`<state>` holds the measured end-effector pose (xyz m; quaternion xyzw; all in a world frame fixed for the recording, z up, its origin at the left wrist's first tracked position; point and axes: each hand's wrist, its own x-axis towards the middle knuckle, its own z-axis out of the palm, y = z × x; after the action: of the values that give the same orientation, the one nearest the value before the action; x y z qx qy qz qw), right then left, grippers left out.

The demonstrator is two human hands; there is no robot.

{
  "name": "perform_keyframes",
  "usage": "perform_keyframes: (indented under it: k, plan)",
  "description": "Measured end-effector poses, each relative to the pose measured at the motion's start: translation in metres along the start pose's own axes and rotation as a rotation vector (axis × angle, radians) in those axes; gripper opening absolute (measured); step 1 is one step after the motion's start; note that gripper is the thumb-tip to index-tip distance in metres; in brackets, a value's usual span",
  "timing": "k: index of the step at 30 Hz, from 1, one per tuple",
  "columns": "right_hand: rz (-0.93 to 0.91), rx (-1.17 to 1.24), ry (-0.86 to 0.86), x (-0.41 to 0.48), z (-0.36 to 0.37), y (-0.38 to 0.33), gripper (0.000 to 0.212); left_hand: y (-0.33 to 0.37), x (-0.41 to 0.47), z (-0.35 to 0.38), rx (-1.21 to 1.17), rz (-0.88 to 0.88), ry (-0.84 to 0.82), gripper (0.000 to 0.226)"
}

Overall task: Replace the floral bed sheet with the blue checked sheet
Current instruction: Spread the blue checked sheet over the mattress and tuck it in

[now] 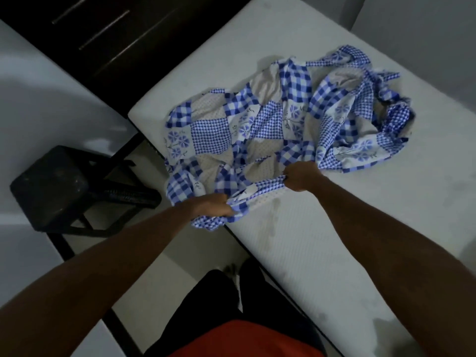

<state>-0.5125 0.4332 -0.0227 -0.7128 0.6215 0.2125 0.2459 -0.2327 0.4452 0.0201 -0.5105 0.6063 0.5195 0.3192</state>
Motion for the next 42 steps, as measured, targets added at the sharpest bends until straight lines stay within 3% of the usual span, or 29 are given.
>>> perform_keyframes:
  k: [4,6,8,11,12,14,17,21,27,31,35,39,42]
  plan:
    - [-0.045,0.010,0.056,-0.027,0.022,0.005,0.026,0.004,-0.004,0.048,0.383,0.077,0.073,0.046]
    - [-0.050,0.009,0.048,-0.039,0.034,0.006,0.022,0.010,-0.008,0.070,0.529,0.106,0.116,0.030]
    - [-0.039,0.016,0.033,-0.050,0.044,0.011,0.017,0.015,-0.015,0.090,0.628,0.165,0.265,0.013]
    - [-0.032,0.034,-0.002,-0.073,0.053,0.021,0.026,0.016,-0.025,0.105,0.635,0.214,0.443,0.009]
    - [-0.042,0.032,-0.001,-0.084,0.058,0.024,0.027,0.016,-0.028,0.109,0.547,0.200,0.407,0.004]
    - [-0.046,0.011,0.027,-0.106,0.069,0.030,0.028,0.016,-0.030,0.119,0.402,0.168,0.330,0.018]
    - [-0.004,0.003,0.033,-0.138,0.085,0.032,0.030,0.028,-0.041,0.140,0.377,0.149,0.224,0.032]
    - [0.056,-0.035,0.039,-0.180,0.115,0.049,0.031,0.058,-0.059,0.185,0.247,0.270,0.180,0.039]
    - [0.085,-0.131,-0.050,-0.222,0.148,0.099,0.033,0.111,-0.041,0.298,0.431,0.258,0.091,0.026]
    - [0.101,-0.140,-0.100,-0.251,0.172,0.144,0.038,0.150,-0.017,0.346,0.232,0.149,-0.033,0.020]
    - [0.135,-0.086,-0.103,-0.276,0.200,0.192,0.040,0.179,0.005,0.384,0.009,0.097,-0.108,0.034]
    - [0.222,-0.025,-0.185,-0.293,0.224,0.214,0.040,0.195,0.023,0.420,0.138,0.109,-0.184,0.060]
    - [0.329,0.178,-0.320,-0.298,0.252,0.232,0.040,0.207,0.022,0.433,0.176,0.105,-0.301,0.078]
